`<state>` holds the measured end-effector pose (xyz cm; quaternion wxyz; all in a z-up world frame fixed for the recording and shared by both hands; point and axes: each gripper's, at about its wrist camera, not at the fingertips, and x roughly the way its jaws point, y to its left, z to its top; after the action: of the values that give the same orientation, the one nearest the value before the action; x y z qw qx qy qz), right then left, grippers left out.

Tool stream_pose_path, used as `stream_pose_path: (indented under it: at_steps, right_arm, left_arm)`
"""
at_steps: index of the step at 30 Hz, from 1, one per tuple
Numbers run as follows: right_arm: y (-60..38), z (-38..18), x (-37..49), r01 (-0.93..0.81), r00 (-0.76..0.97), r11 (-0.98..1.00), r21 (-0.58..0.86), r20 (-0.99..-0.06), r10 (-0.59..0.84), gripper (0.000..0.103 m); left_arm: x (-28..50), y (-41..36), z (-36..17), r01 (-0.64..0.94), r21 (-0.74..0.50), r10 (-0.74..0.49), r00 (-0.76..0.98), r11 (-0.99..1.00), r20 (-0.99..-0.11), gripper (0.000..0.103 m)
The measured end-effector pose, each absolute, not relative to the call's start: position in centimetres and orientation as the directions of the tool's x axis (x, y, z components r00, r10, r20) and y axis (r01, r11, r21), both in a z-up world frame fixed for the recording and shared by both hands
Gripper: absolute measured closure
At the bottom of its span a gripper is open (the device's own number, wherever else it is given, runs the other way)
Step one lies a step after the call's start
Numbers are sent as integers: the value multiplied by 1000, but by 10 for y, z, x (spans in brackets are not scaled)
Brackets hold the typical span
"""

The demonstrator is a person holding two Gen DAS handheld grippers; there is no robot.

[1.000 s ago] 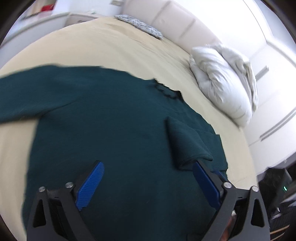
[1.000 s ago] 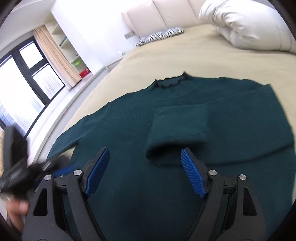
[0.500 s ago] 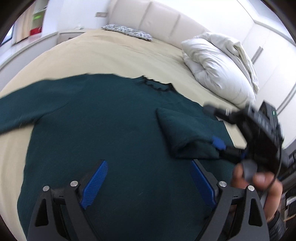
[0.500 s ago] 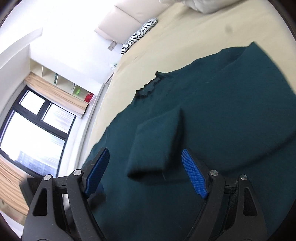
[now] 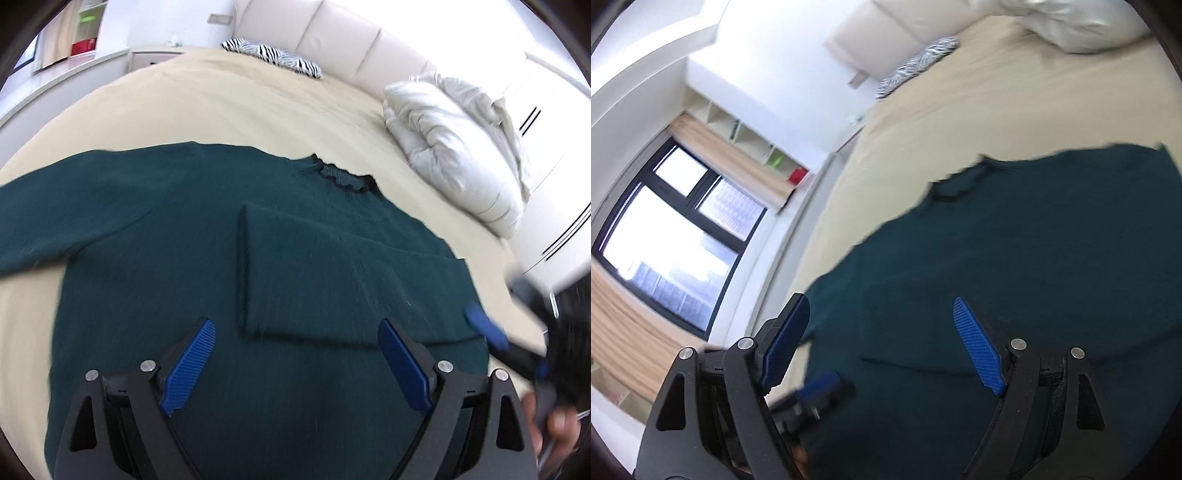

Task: Fold small clothes

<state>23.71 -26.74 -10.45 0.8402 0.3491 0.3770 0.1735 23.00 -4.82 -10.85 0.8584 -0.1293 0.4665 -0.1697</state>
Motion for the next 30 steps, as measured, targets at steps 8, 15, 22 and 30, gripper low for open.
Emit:
stream_pose_path:
  at_steps: [8, 15, 22, 30]
  right_arm:
    - [-367, -161, 175, 193, 719, 535, 822, -490, 493, 22]
    - [-396, -184, 164, 275, 737, 398, 875, -458, 498, 23]
    - [-414, -181, 166, 330, 739, 381, 863, -488, 465, 23]
    - [-456, -185, 172, 356, 822, 311, 881, -453, 344, 29]
  left_arm:
    - [280, -66, -118, 177, -298, -347, 461, 938, -817, 51]
    - [282, -63, -110, 194, -280, -339, 470, 940, -815, 93]
    - [285, -68, -70, 256, -328, -416, 578, 909, -702, 95]
    - [307, -58, -101, 210, -337, -394, 584, 918, -710, 95]
